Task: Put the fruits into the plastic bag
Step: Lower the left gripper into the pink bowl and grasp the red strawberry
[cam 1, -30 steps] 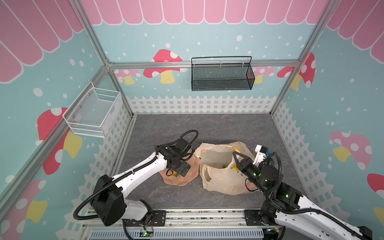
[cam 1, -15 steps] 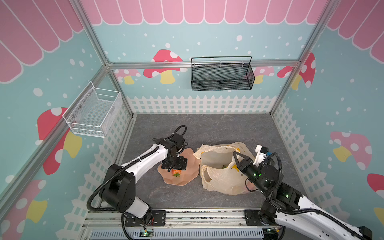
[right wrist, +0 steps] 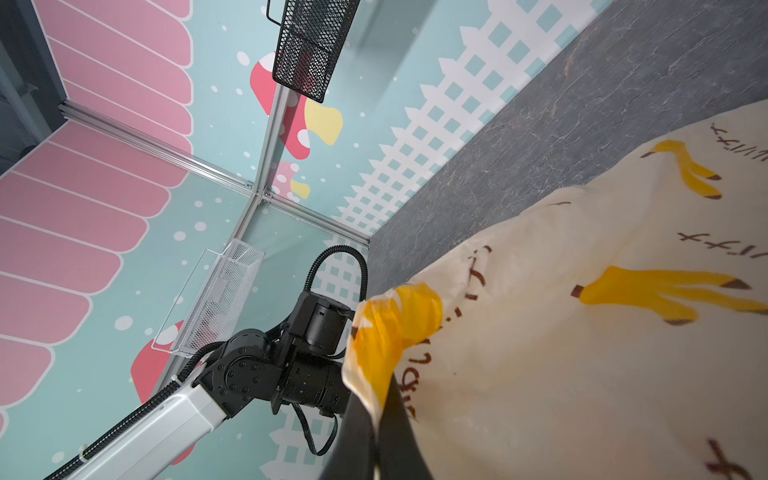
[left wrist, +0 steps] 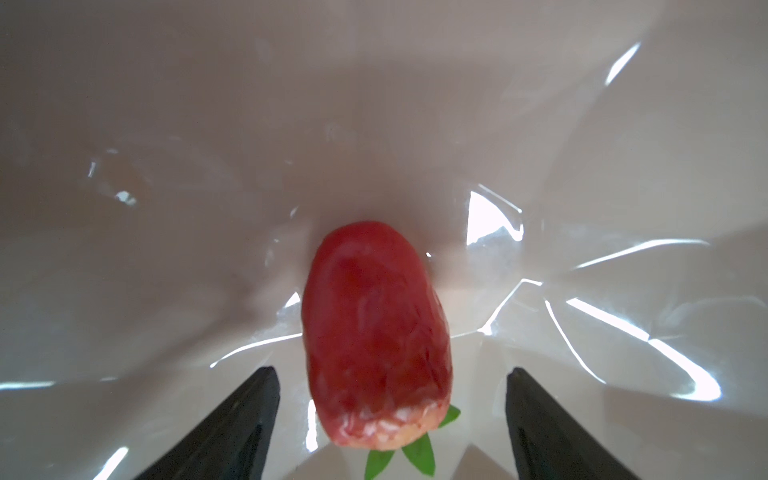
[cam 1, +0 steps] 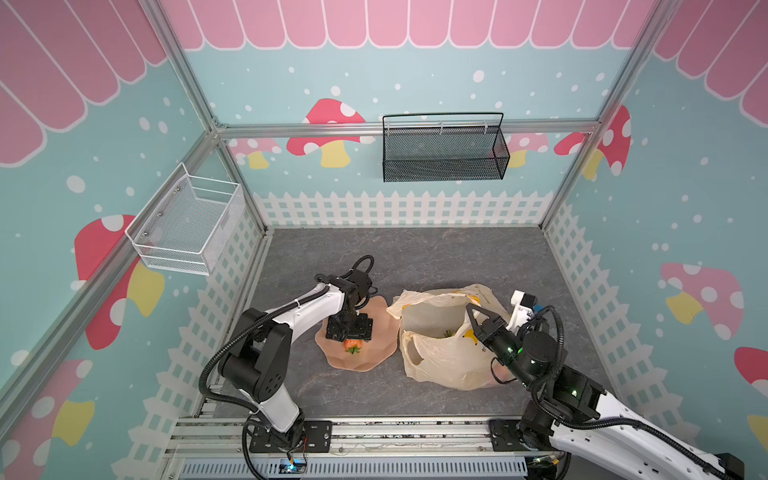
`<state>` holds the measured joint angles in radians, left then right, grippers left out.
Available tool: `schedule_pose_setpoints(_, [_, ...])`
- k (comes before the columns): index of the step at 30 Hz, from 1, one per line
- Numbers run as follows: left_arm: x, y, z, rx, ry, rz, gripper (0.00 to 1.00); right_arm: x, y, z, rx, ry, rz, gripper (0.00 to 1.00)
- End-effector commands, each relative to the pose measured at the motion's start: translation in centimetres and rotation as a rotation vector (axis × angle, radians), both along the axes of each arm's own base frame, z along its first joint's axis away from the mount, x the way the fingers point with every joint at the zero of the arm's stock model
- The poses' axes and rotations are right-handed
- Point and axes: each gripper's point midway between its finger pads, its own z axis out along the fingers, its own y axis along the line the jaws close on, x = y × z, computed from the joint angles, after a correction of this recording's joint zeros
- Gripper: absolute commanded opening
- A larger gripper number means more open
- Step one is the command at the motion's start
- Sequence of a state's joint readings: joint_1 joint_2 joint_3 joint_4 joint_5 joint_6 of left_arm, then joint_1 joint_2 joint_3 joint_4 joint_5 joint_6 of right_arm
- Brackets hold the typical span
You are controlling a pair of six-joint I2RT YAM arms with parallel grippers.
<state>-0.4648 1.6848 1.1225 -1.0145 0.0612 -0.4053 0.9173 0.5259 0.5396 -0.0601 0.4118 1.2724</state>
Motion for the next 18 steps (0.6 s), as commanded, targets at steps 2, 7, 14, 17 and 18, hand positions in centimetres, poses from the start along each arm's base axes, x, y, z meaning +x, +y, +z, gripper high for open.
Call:
schedule_pose_setpoints(2, [1.42,0.42,-0.35,0.032,-0.032,0.014,0.84,0.04,-0.35,-0.23,0.005,0.001,-0.018,0.00])
schedule_pose_setpoints(7, [1.48,0.41,-0.99,0.036,-0.020,0.009,0.80,-0.01,-0.45,-0.24,0.004,0.002,-0.019,0.00])
schedule_pose_setpoints(14, [1.66,0.25,-1.00,0.032,-0.020,-0.002,0.62,0.03,-0.60,-0.28,0.000,0.004,-0.027,0.00])
schedule_pose_setpoints(17, [1.61,0.04,-0.81,0.018,-0.021,-0.009,0.51,0.04,-0.63,-0.29,0.001,0.004,-0.029,0.00])
schedule_pose_setpoints(18, [1.66,-0.01,-0.70,0.013,-0.028,-0.012,0.48,0.06,-0.67,-0.27,0.001,0.003,-0.031,0.00])
